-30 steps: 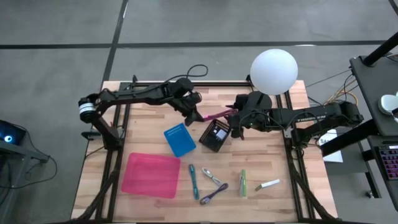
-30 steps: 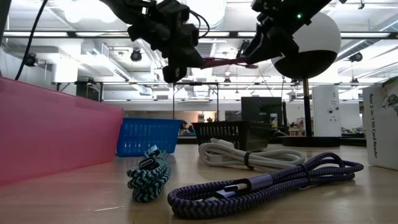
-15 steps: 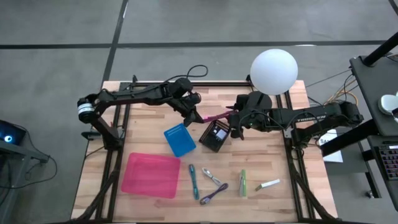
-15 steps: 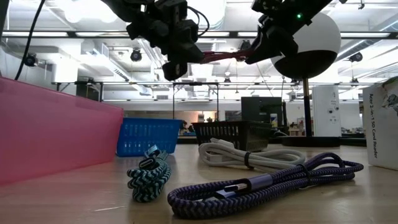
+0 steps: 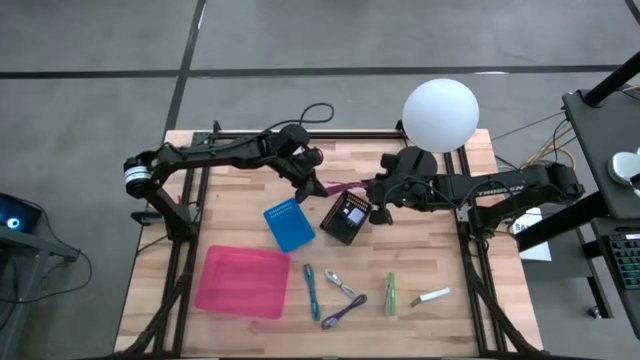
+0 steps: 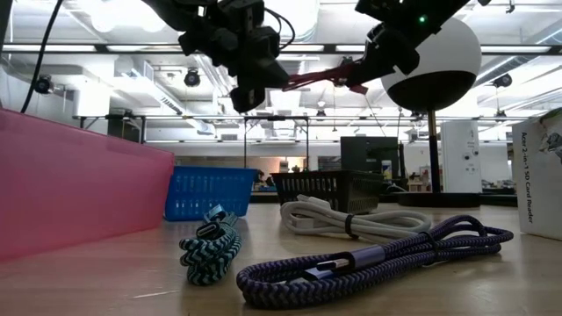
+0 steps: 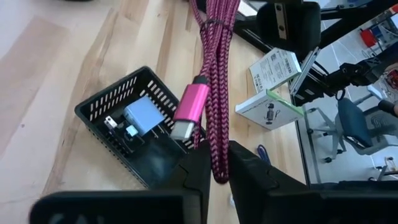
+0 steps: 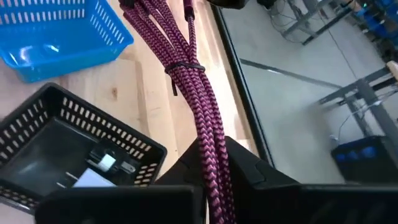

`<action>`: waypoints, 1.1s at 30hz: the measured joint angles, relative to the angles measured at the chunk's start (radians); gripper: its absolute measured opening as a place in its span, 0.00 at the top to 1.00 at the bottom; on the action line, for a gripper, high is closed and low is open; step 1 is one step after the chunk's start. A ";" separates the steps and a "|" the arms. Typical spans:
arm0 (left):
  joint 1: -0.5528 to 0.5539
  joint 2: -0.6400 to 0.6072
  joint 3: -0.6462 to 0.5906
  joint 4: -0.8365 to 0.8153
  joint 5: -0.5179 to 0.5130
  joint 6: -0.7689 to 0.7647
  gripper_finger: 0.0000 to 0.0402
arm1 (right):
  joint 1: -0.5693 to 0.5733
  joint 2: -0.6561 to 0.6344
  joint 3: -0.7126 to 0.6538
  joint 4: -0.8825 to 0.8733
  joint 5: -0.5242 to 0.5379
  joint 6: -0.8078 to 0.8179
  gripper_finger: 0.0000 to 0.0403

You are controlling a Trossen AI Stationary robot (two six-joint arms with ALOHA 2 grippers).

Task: Pick and place items into bin
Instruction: Put the black and pink charger cable into the pink bin

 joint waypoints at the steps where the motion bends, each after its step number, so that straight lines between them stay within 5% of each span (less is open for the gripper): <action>1: 0.000 0.000 0.001 0.003 0.000 0.004 0.90 | 0.000 0.000 0.000 0.000 -0.003 0.019 0.96; 18: 0.000 -0.116 0.000 -0.003 -0.009 0.139 0.59 | 0.001 0.000 0.000 -0.003 -0.342 0.352 0.97; 30: -0.099 -0.200 -0.002 0.007 -0.016 0.319 0.56 | 0.000 0.000 0.000 0.085 -0.437 0.391 0.97; 33: -0.113 -0.196 -0.003 -0.002 -0.117 0.320 0.56 | 0.000 0.000 0.000 0.091 -0.437 0.394 0.97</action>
